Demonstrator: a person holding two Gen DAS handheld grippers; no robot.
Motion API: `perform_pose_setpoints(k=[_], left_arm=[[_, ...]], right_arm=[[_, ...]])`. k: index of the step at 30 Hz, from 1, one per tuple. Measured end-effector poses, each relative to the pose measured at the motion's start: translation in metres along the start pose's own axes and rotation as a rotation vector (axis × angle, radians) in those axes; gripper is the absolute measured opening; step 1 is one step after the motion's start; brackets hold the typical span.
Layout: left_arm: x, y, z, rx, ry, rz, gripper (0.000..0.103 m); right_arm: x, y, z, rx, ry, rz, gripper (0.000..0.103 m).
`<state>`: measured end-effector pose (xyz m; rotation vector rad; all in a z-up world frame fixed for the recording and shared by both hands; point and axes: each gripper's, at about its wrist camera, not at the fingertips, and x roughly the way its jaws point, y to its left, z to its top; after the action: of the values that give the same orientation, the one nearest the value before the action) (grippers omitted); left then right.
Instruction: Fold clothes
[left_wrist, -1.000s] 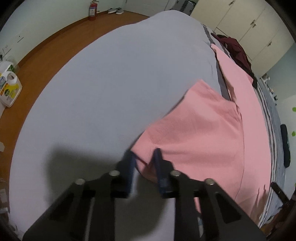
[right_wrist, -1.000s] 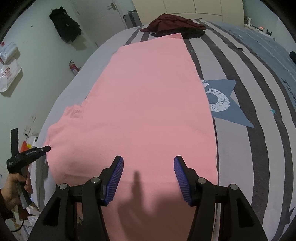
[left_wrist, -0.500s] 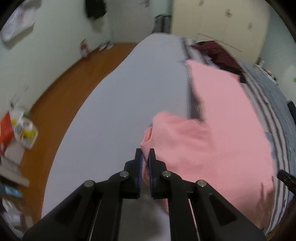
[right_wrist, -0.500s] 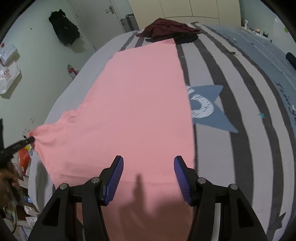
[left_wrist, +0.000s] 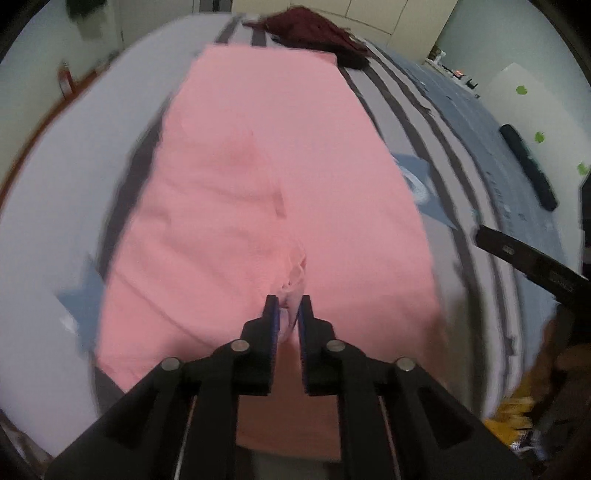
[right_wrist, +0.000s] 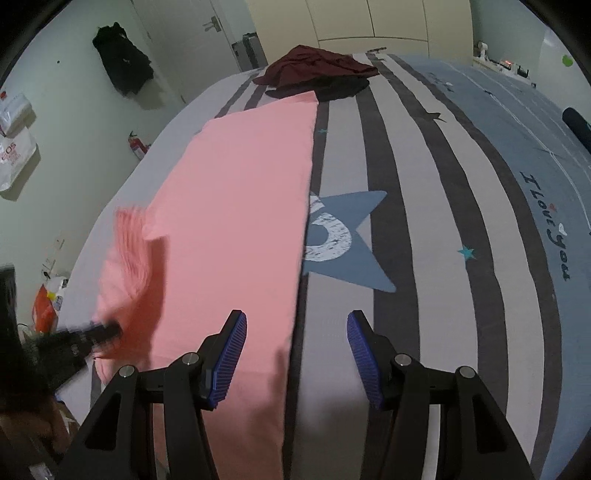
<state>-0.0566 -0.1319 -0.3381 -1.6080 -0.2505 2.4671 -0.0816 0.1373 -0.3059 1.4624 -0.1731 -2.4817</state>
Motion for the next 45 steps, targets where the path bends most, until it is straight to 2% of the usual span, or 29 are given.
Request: perform_pose_setpoints(k=[1,3,6,7,13,15,20,21,22,24,26,29,31,37,43,45], left_arm=[[-0.002,-0.002,-0.003,0.003,0.000,-0.030,0.017],[-0.012,0.001,-0.003,0.019,-0.045,-0.039,0.020],[-0.023,0.029,0.006,-0.047,-0.087,-0.061,0.029],[-0.025,0.038,0.009,-0.066,-0.093,-0.056,0.029],[-0.003,0.100,0.035,-0.085,-0.079,0.121,0.030],[0.010,0.111,0.037,-0.072,-0.049,0.160,0.030],[0.022,0.119,0.036,-0.064,-0.058,0.083,0.030],[0.025,0.118,0.034,-0.038,-0.058,0.106,0.030],[0.027,0.118,0.033,-0.014,-0.058,0.129,0.030],[0.032,0.125,0.033,-0.056,-0.053,0.123,0.030],[0.035,0.136,0.034,-0.112,-0.048,0.123,0.030],[0.037,0.140,0.025,-0.117,-0.030,0.140,0.030],[0.029,0.142,-0.001,-0.121,-0.028,0.132,0.030],[0.045,0.140,0.005,-0.127,-0.028,0.112,0.030],[0.019,0.142,-0.018,-0.135,-0.026,0.107,0.030],[0.018,0.141,-0.021,-0.139,-0.025,0.106,0.030]], right_arm=[[0.002,-0.001,-0.001,0.000,0.003,-0.001,0.053],[0.007,0.002,-0.003,0.006,0.008,0.009,0.053],[0.016,0.014,-0.007,0.020,0.021,0.042,0.053],[0.020,0.020,-0.008,0.020,0.027,0.060,0.053],[0.039,0.075,-0.019,-0.037,0.067,0.163,0.053],[0.046,0.091,-0.022,-0.050,0.078,0.194,0.053],[0.056,0.119,-0.029,-0.067,0.087,0.255,0.053],[0.058,0.124,-0.031,-0.076,0.087,0.268,0.053],[0.060,0.130,-0.032,-0.093,0.089,0.271,0.053],[0.067,0.138,-0.034,-0.141,0.104,0.224,0.053],[0.073,0.137,-0.036,-0.136,0.126,0.178,0.053],[0.080,0.123,-0.038,-0.047,0.163,0.206,0.053],[0.080,0.120,-0.042,-0.039,0.175,0.226,0.053],[0.083,0.136,-0.055,-0.092,0.190,0.231,0.052],[0.096,0.139,-0.057,-0.094,0.172,0.211,0.040],[0.096,0.141,-0.058,-0.109,0.167,0.212,0.027]])
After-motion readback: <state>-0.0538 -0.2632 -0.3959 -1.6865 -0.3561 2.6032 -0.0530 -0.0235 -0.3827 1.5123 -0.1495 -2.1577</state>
